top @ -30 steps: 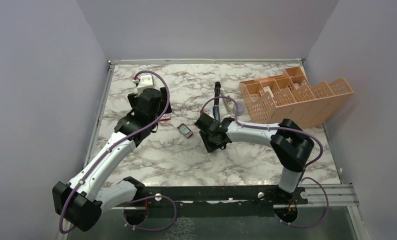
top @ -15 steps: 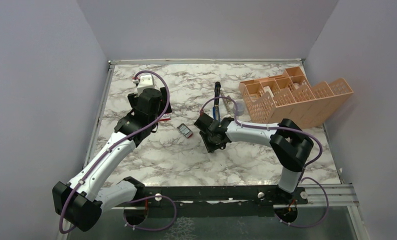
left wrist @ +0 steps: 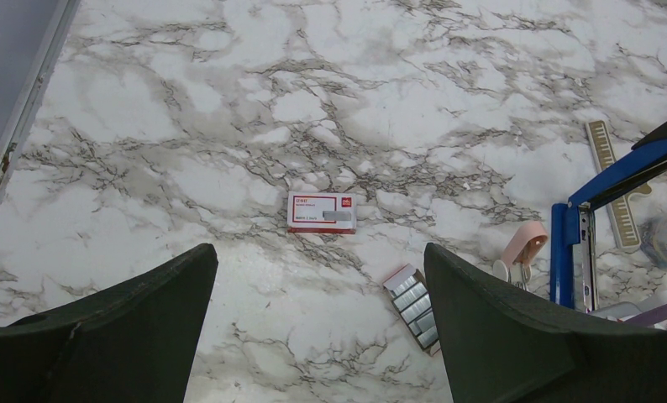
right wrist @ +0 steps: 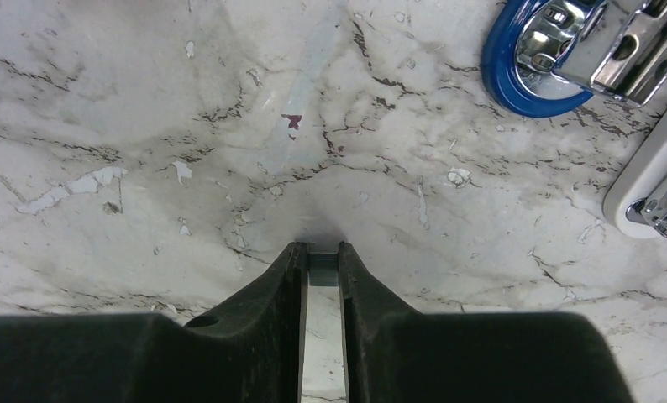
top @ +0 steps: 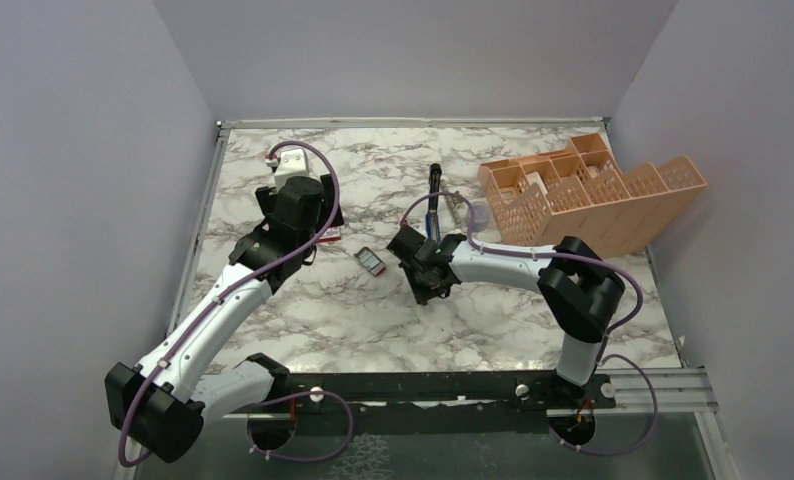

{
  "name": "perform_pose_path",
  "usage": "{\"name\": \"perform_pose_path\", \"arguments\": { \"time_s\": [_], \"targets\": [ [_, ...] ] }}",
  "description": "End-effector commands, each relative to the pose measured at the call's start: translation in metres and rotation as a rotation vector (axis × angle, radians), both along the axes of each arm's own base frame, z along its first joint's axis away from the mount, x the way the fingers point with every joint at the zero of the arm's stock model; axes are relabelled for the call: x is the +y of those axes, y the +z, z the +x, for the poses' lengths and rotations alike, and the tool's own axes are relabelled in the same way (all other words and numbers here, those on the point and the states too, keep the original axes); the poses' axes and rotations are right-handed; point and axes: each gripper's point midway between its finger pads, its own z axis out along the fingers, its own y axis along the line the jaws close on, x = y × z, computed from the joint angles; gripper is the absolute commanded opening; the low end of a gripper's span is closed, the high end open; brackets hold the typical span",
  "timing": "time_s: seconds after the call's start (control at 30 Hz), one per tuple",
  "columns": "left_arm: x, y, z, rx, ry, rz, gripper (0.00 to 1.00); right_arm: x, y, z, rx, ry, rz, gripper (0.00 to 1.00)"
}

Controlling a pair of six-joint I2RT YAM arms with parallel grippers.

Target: Load the staples into the stapler

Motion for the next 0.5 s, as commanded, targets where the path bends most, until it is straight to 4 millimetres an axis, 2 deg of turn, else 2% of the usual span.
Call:
{"name": "perform_pose_path", "arguments": {
  "time_s": [0.0,0.1,0.2,0.33,0.47],
  "targets": [
    [-0.002,0.0,0.001,-0.008,-0.005,-0.014,0.93,-0.01,-0.007,0.001,-0.011,-0.03,-0.053,0.22],
    [-0.002,0.0,0.001,-0.009,-0.004,-0.014,0.93,-0.007,0.003,0.007,-0.049,-0.038,-0.027,0.22],
    [-0.002,0.0,0.001,-0.007,-0.006,-0.013,0.93,-0.003,0.022,0.018,-0.116,-0.044,0.007,0.22],
    [-0.002,-0.001,0.002,-0.005,-0.005,-0.013,0.93,-0.002,0.051,0.038,-0.201,-0.074,0.057,0.22],
    [-0.002,-0.001,0.002,-0.005,-0.007,-0.014,0.93,-0.008,0.07,0.064,-0.269,-0.118,0.085,0.22]
  ]
}}
